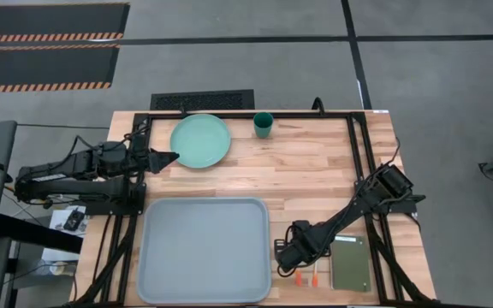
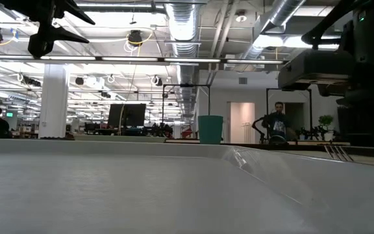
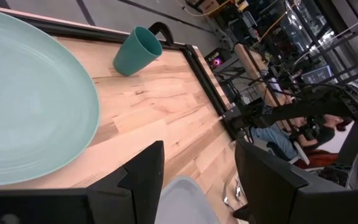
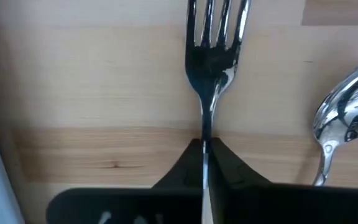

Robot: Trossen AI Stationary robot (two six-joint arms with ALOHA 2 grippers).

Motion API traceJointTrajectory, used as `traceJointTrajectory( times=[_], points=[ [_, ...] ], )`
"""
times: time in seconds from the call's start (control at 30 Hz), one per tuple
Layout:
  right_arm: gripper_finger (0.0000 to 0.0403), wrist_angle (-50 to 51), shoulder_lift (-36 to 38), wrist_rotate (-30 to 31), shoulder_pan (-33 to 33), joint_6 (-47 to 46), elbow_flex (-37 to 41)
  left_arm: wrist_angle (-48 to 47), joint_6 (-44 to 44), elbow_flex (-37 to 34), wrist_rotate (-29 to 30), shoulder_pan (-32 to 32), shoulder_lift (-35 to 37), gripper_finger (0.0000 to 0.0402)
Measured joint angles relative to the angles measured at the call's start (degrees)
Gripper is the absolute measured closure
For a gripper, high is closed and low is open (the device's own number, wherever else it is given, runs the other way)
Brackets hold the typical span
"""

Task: Pick and place plate/cup/fork/spoon on tray
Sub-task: Put the orange fork on the left of the gray tray

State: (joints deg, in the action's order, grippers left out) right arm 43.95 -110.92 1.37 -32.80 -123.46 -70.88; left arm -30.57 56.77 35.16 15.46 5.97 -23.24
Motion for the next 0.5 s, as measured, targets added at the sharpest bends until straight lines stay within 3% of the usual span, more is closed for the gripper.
traceJointTrajectory(
  times=[0.2,0.5],
  points=[
    [0.0392,2.3,-0.2,0.1,0.0,-1.0,-3.0,0.0,0.0,0.0,-0.2,0.0,0.0,0.0218],
    [0.0399,10.9,-0.2,3.2,0.9,-1.0,-15.1,0.1,0.0,0.0,-2.8,0.0,0.0,0.0218]
  ],
)
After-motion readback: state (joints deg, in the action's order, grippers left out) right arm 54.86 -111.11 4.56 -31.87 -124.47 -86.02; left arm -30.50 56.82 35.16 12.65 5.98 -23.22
